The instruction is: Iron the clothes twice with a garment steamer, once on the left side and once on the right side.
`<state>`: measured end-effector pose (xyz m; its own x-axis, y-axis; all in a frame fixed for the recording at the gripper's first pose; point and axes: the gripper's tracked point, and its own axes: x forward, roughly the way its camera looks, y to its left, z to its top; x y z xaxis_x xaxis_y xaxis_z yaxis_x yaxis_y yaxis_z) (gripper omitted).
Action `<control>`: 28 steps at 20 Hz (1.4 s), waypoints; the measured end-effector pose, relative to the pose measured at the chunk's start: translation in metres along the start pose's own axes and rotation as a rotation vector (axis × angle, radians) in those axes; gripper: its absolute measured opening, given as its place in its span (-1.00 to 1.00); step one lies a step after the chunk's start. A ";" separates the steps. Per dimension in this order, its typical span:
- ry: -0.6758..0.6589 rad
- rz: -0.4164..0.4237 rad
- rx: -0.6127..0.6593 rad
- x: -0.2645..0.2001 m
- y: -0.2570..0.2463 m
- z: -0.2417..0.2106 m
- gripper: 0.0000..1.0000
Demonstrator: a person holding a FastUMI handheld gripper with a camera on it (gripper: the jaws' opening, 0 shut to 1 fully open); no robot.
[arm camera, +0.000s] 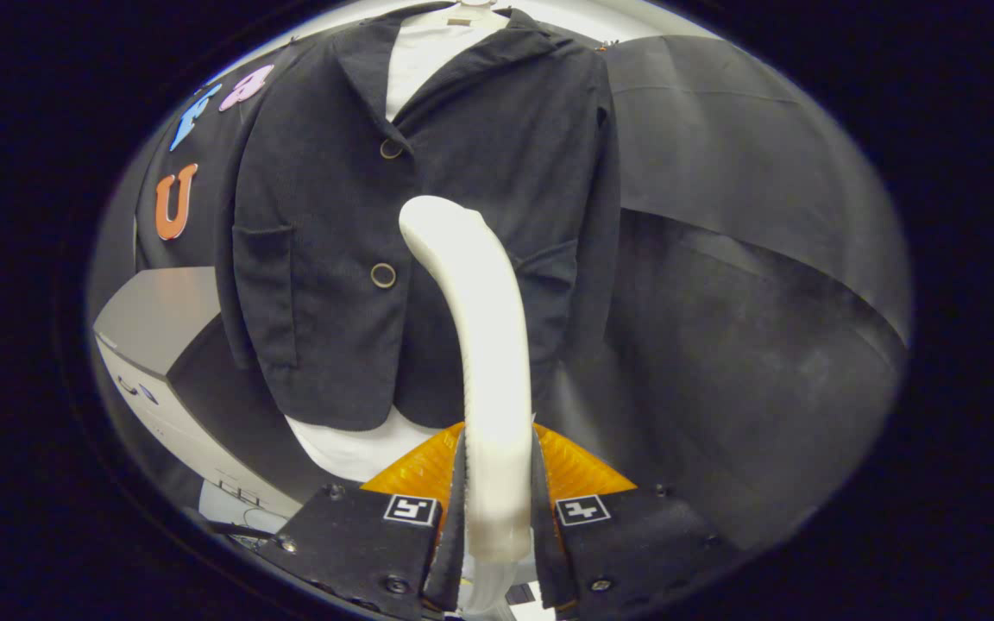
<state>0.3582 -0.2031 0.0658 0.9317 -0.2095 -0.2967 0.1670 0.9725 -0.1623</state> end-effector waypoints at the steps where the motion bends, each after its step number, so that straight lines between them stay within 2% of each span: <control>1: 0.013 0.010 -0.001 0.001 0.001 -0.006 -0.26; 7: 0.061 0.049 -0.002 0.014 0.000 -0.038 -0.26; 20: 0.115 0.160 0.132 0.033 0.001 -0.108 -0.26; 24: 0.153 0.150 0.167 0.015 -0.001 -0.141 -0.26; 28: 0.173 0.092 0.207 -0.023 -0.001 -0.177 -0.26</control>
<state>0.2796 -0.2176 -0.0933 0.8802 -0.1167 -0.4601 0.1634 0.9845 0.0629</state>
